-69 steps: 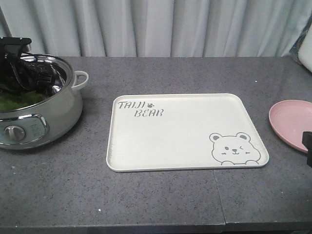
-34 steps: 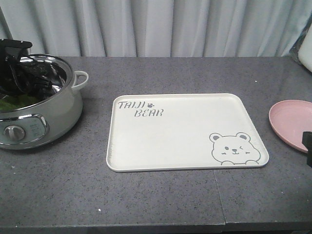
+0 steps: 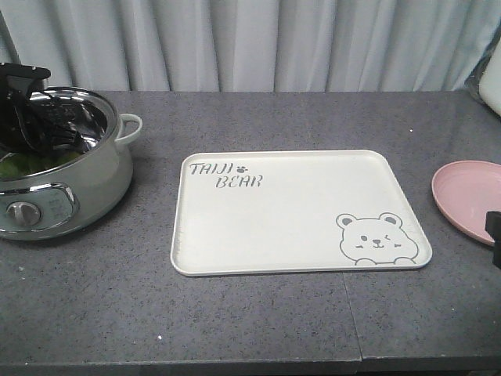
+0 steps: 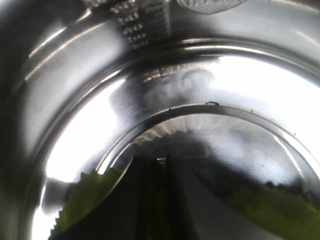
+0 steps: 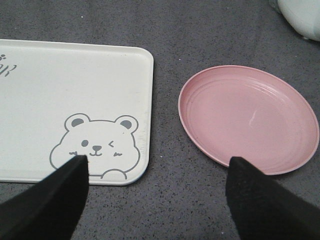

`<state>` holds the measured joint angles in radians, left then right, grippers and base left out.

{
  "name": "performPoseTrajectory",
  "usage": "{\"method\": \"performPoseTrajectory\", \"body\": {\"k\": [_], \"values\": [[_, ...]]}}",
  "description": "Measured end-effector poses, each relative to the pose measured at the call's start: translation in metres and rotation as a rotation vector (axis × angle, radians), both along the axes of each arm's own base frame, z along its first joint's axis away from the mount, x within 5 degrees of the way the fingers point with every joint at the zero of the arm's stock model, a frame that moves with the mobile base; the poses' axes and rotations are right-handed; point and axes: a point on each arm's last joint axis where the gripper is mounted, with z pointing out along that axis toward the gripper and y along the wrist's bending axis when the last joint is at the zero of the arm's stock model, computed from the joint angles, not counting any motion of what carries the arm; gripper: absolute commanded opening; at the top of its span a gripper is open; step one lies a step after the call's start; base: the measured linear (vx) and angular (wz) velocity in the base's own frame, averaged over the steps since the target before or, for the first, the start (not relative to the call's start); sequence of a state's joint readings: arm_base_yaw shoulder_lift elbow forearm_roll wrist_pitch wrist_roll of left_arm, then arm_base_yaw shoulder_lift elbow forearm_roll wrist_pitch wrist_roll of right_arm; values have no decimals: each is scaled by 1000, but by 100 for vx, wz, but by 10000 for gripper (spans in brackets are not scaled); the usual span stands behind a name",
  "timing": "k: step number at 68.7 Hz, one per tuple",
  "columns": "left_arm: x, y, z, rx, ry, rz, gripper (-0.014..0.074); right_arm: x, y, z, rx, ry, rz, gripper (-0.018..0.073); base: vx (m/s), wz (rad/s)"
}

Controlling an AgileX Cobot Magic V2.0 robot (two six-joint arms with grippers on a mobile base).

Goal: Transfer vegetables to tray and serve
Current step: 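Lower the left gripper into the steel pot and grasp the lettuce leaf, then lift the lettuce leaf out of the pot with the left gripper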

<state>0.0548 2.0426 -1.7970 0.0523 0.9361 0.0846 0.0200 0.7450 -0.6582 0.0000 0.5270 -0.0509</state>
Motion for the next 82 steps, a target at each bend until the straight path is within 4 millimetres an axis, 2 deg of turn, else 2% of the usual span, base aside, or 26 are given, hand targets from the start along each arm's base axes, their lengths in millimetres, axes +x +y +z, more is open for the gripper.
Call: {"method": "performPoseTrajectory", "body": {"k": [7,15,34,51,69,82], "values": [[-3,0,4,-1,4,1,11,0,0,0,0,0,0,541,0,0],[-10,-1,21,0,-26,1,4,0,0,0,0,0,0,541,0,0],[-39,-5,81,-34,-135,1,3,0,0,0,0,0,0,541,0,0],[-80,-17,132,-104,-231,-67,3,0,0,0,0,0,0,541,0,0],[-141,-39,149,-263,-297,-205,3,-1,1,-1,26,18,0,541,0,0],[-176,-67,144,-403,-375,-380,3,1,4,-8,57,85,12,541,0,0]]}}
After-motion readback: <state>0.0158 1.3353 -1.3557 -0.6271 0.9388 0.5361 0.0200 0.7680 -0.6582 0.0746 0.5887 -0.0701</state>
